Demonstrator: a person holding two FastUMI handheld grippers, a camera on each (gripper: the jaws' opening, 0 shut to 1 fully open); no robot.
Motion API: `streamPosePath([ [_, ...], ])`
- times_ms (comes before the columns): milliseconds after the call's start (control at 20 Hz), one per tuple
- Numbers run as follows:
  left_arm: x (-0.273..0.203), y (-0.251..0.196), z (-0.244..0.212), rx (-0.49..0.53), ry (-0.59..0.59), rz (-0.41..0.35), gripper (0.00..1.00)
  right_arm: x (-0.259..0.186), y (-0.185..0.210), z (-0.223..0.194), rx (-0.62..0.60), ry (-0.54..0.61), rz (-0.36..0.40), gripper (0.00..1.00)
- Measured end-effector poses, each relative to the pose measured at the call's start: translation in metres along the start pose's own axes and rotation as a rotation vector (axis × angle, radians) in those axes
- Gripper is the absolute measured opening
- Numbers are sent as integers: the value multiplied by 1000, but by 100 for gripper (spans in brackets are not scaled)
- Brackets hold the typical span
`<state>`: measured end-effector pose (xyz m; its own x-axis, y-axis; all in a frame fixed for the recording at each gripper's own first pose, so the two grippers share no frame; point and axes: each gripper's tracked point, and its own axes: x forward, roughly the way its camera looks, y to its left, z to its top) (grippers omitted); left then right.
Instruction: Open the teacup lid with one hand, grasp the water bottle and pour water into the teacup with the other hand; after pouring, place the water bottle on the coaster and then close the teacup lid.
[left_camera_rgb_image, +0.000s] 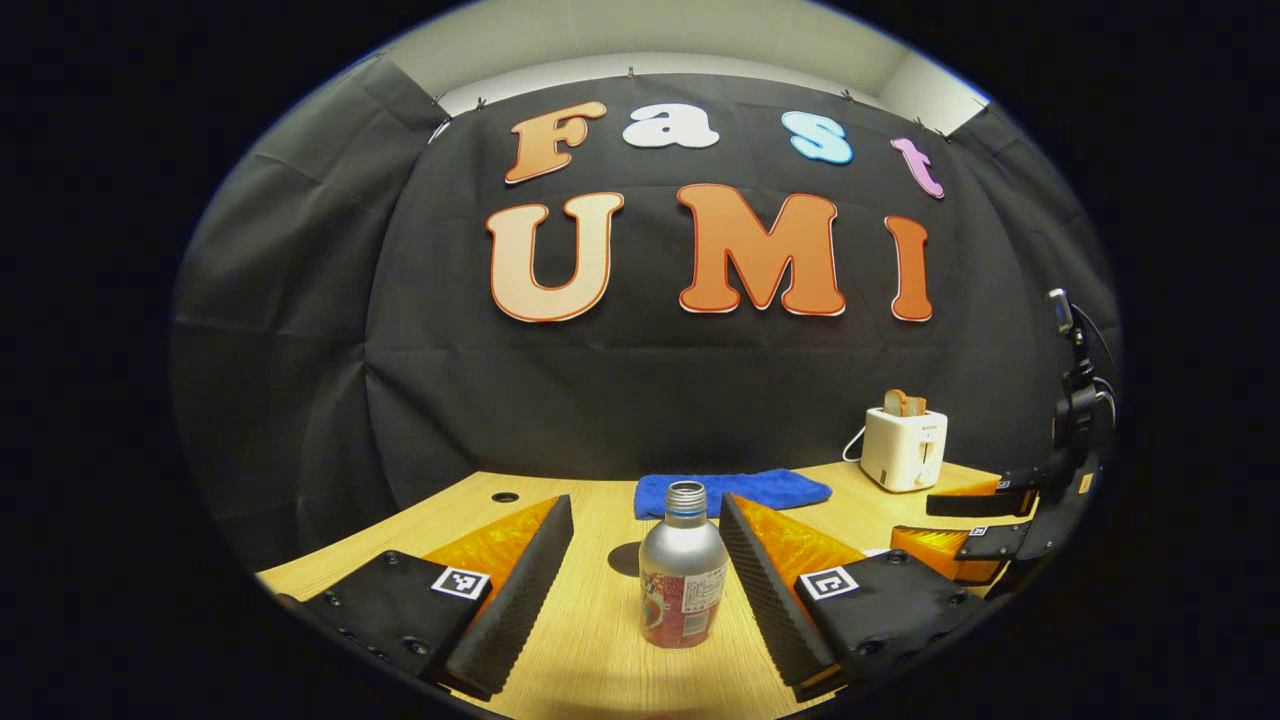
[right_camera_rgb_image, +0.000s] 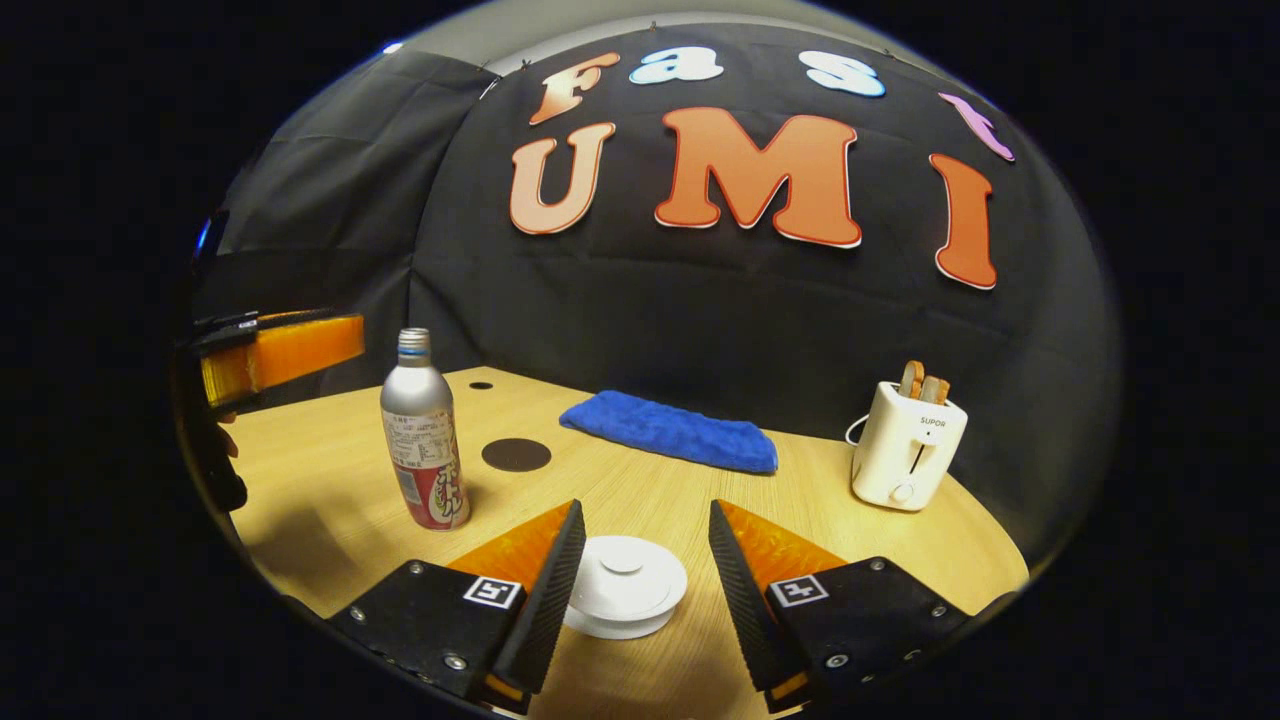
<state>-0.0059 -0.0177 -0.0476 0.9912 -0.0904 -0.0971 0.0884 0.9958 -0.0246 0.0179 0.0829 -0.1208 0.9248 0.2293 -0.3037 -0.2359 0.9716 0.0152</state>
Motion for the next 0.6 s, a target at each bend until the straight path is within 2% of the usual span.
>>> streamPosePath([
  [150, 2, 2, -9, 5, 23, 7, 97, 11, 6, -12, 0, 35, 18, 72],
  [250, 3, 1, -14, 4, 38, 6, 96, 15, 10, -19, 3, 55, 35, 66],
  [300, 4, 1, -16, 6, 44, 6, 99, 19, 12, -22, 3, 62, 41, 62],
  [450, 7, 1, -23, 13, 62, 7, 96, 22, 15, -24, 23, 75, 64, 55],
  [550, 9, 0, -26, 17, 79, 5, 97, 24, 19, -24, 34, 84, 83, 48],
  [600, 9, -1, -26, 17, 81, 1, 94, 24, 21, -25, 42, 89, 93, 44],
])
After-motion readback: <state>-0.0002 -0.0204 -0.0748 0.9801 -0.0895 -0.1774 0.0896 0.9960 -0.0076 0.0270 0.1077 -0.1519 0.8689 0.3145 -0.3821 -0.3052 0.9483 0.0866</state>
